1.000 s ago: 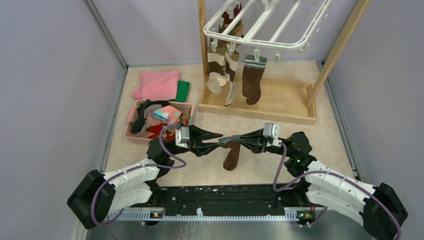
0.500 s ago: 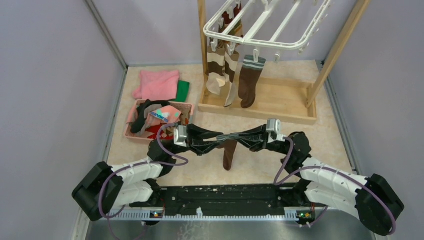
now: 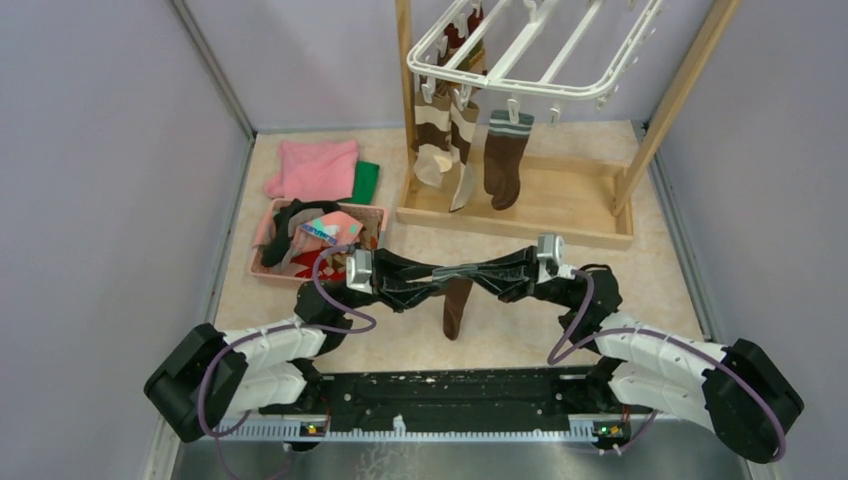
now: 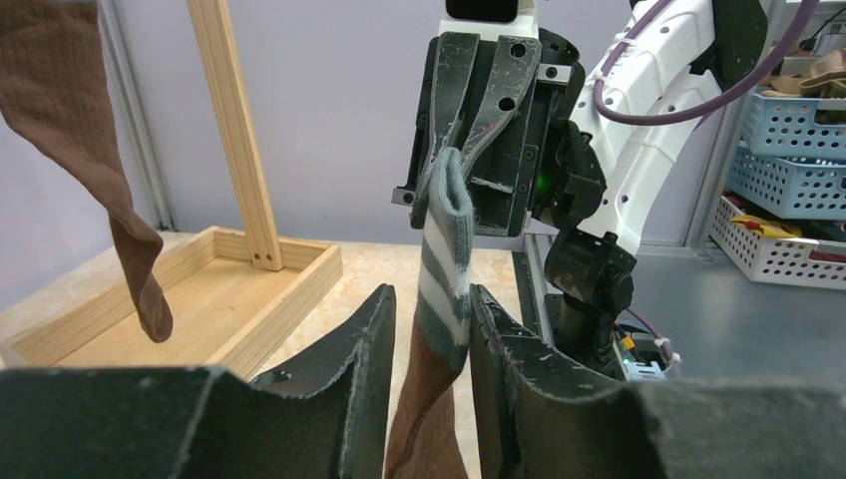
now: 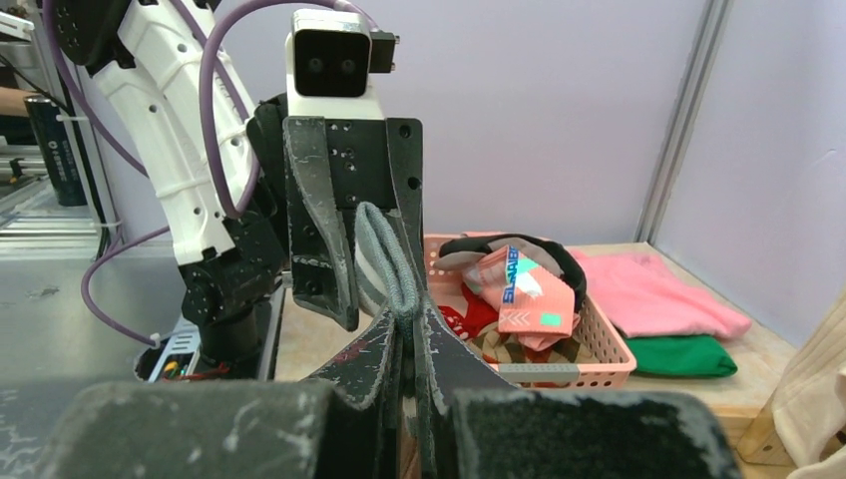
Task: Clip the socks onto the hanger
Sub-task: Pick up the sock from the bin, then open the clamp at the hanger.
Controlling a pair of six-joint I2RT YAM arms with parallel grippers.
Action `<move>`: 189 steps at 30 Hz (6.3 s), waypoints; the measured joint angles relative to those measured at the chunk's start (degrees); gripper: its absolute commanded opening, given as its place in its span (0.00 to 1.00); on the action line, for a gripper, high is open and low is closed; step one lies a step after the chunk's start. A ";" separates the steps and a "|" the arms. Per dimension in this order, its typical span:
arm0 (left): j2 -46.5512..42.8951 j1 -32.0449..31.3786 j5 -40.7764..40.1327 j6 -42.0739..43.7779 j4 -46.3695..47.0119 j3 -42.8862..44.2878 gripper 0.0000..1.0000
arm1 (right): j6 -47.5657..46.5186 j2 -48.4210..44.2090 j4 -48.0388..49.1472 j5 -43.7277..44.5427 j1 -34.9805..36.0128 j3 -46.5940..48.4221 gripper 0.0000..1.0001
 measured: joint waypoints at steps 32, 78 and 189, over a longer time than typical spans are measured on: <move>3.96 -0.37 -0.72 -4.17 0.09 1.22 0.39 | 1.42 1.38 2.16 -0.02 0.00 0.00 0.00; -0.70 -0.42 0.37 2.56 0.46 3.76 0.00 | 6.05 -13.07 -9.99 9.22 -27.85 7.48 0.89; 16.44 -0.42 1.68 0.87 -11.98 32.33 0.00 | 25.64 17.16 -5.44 -2.95 -37.59 41.75 0.00</move>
